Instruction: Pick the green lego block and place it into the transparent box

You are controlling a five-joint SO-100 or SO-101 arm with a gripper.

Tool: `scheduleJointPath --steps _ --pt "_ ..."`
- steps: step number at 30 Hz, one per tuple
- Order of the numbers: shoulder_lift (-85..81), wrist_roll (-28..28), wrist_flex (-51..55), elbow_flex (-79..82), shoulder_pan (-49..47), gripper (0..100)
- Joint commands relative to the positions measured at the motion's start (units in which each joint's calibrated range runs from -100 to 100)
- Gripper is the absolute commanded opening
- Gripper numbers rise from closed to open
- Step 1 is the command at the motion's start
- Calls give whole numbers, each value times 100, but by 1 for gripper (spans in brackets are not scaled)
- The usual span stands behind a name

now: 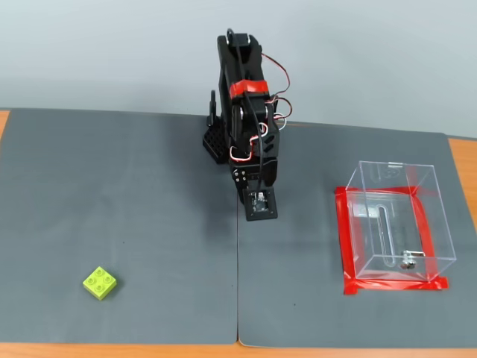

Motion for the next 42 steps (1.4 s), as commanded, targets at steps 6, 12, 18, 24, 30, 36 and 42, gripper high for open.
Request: scheduleJointPath --steps 6,12,18,24,30,36,42 --pt "2255 -11 -3 -2615 822 4" --pt "2925 -11 -3 -3728 1515 4" --pt "3467 -11 -81 -4379 2082 4" --pt "4307 -11 -81 -5202 2537 4" --pt "5163 -11 -73 -6179 2858 5" --pt "5672 0 -81 -6740 2963 19" --pt "6197 26 -99 -7138 3022 34"
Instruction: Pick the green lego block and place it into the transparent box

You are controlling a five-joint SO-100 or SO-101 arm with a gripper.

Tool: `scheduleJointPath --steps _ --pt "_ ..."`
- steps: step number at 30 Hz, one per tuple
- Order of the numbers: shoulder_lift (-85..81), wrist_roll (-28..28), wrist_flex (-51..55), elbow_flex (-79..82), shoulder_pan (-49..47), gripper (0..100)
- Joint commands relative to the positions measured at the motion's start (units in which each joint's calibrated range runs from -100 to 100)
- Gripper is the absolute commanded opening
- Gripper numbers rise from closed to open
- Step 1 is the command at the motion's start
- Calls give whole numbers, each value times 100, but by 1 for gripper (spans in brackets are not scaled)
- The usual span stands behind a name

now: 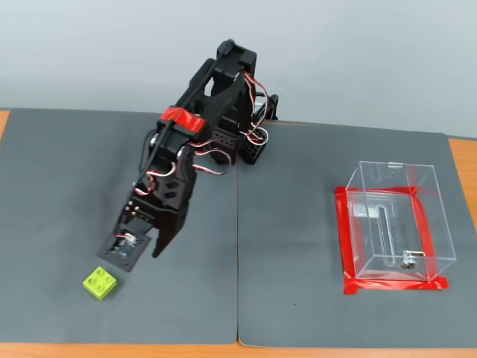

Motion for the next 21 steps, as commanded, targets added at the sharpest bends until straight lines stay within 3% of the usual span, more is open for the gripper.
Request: scheduleJointPath --steps 1,9,21 --pt "258 16 -64 -538 53 36" --pt "1114 21 -81 -1388 381 39" --pt "1674 204 -941 -1551 859 39"
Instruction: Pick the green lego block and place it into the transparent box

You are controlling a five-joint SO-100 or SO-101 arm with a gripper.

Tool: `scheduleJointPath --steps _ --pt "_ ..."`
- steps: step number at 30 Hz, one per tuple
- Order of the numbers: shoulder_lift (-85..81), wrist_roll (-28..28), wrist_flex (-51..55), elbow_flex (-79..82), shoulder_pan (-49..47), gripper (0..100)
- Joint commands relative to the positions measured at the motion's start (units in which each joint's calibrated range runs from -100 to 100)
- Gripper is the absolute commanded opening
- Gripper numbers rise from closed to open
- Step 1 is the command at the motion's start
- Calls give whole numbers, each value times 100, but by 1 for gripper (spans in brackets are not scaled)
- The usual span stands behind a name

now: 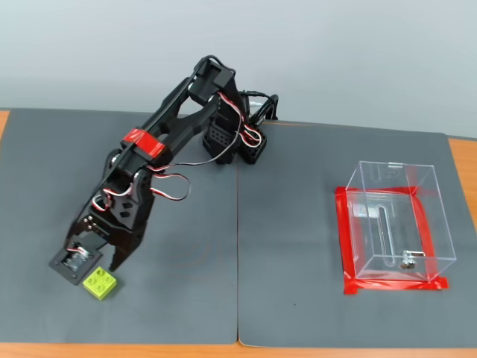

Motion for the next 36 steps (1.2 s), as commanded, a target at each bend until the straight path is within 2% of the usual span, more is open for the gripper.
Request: scheduleJointPath --steps 1,15,22,36 --pt "0 38 -212 -312 115 39" --pt "170 142 -551 -312 100 39" --pt "187 142 -1089 -240 -42 39" --pt "636 142 -1132 -303 -265 39"
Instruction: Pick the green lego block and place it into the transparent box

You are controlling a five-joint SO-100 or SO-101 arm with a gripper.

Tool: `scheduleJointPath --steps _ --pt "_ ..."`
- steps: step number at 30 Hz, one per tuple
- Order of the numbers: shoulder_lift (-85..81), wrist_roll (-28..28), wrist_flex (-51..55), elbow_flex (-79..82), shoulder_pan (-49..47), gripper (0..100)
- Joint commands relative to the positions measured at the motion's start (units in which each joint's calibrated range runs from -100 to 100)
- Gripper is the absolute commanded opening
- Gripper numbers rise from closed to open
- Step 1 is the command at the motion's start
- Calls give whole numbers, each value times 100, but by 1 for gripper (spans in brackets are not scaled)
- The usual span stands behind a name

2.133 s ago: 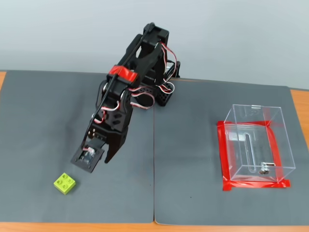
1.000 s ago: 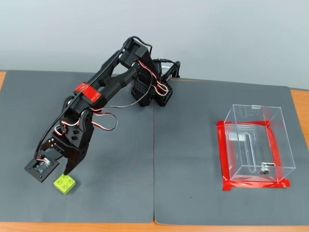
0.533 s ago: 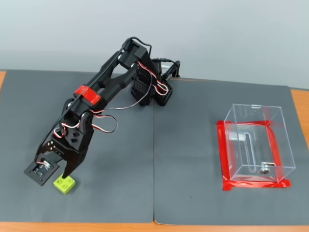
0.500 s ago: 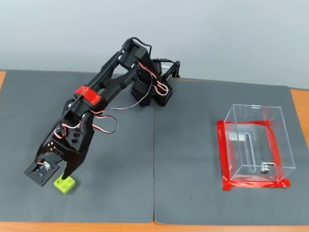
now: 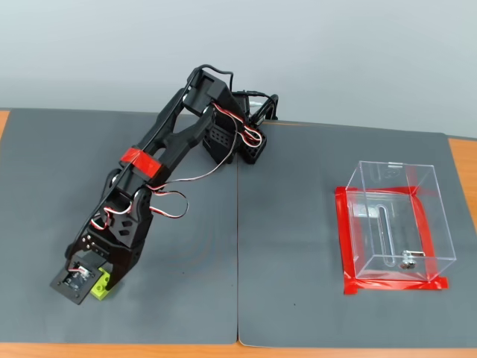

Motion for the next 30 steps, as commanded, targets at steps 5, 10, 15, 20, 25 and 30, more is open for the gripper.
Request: scheduleJointPath --steps 5,10,15,20,25,30 --pt "33 15 -100 -303 -156 39" --pt "126 20 -92 -276 -178 39" --pt "185 15 -92 -240 -178 39" --pt "406 15 -92 -294 -148 39" --pt "516 -16 -74 -312 -119 39" --pt "516 -27 -66 -321 -119 39"
